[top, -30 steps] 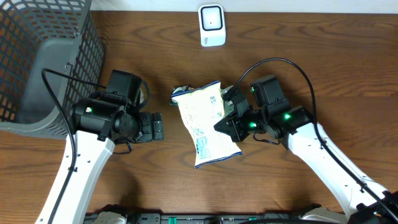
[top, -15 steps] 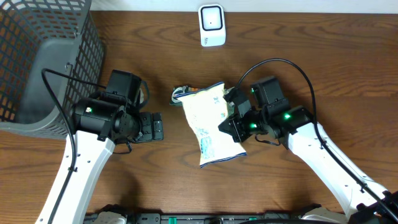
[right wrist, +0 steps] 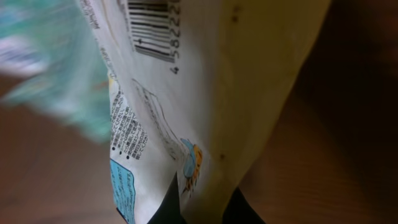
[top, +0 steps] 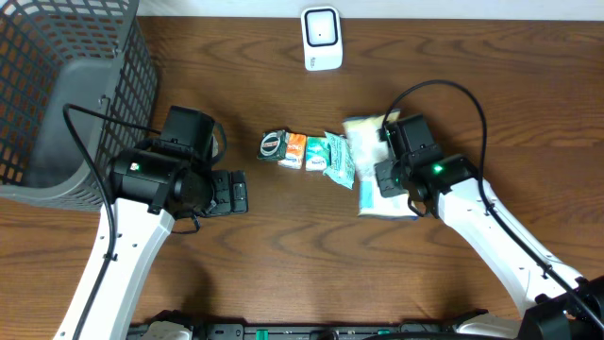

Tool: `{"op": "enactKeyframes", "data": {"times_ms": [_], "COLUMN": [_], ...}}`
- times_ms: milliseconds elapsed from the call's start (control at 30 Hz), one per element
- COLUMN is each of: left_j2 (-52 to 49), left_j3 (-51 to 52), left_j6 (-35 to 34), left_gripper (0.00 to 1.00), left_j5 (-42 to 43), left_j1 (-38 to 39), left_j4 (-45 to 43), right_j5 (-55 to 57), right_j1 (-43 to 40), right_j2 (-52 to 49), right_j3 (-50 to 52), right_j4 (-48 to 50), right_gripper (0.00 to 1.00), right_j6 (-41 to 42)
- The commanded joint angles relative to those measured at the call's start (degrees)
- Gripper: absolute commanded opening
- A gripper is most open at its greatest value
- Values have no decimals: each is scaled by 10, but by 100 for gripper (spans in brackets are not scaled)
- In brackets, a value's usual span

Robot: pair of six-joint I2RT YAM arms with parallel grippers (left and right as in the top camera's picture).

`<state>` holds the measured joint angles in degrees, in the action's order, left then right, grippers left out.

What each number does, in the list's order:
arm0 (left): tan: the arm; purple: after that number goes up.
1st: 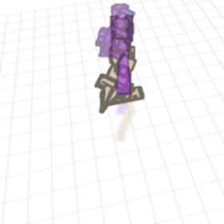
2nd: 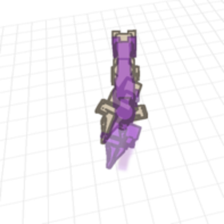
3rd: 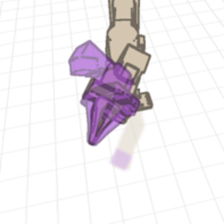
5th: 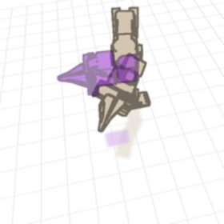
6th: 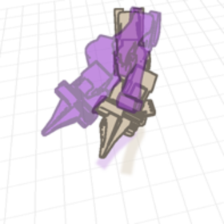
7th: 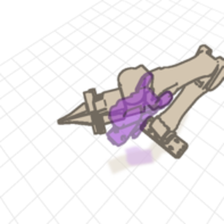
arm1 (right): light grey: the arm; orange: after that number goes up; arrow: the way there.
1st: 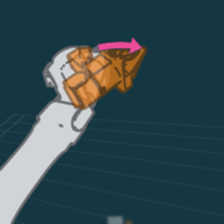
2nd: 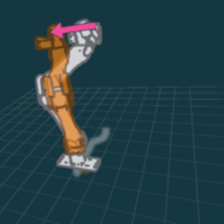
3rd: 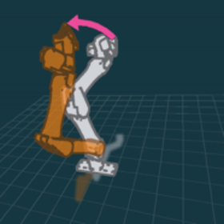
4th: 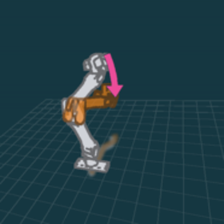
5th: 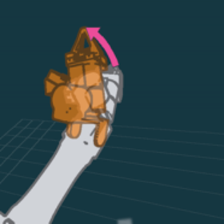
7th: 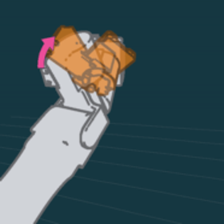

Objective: Scan the item barcode

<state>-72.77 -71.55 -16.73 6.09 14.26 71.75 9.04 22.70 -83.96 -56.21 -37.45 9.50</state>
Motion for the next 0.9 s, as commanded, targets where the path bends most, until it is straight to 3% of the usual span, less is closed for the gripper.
{"op": "enactKeyframes", "data": {"times_ms": [0, 100, 200, 300, 467, 867], "left_j2": [-2, -2, -2, -2, -2, -2], "left_j3": [2, 2, 2, 2, 2, 2], "left_j6": [-5, -5, -5, -5, -5, -5], "left_gripper": [98, 98, 98, 98, 98, 98], "left_j5": [5, 5, 5, 5, 5, 5], "left_j1": [-2, -2, -2, -2, -2, -2], "left_j4": [2, 1, 1, 2, 2, 2], "right_j5": [250, 353, 365, 365, 471, 493], "right_j1": [-2, -2, -5, -12, -12, 45], "right_j2": [4, 0, -19, -71, -169, -205], "right_j3": [-22, -21, -21, -21, -21, -55], "right_j4": [4, 10, 10, 0, -8, -53], "right_gripper": [1, 1, 1, 1, 1, 1], "right_j6": [17, 16, 16, 16, 17, 36]}}
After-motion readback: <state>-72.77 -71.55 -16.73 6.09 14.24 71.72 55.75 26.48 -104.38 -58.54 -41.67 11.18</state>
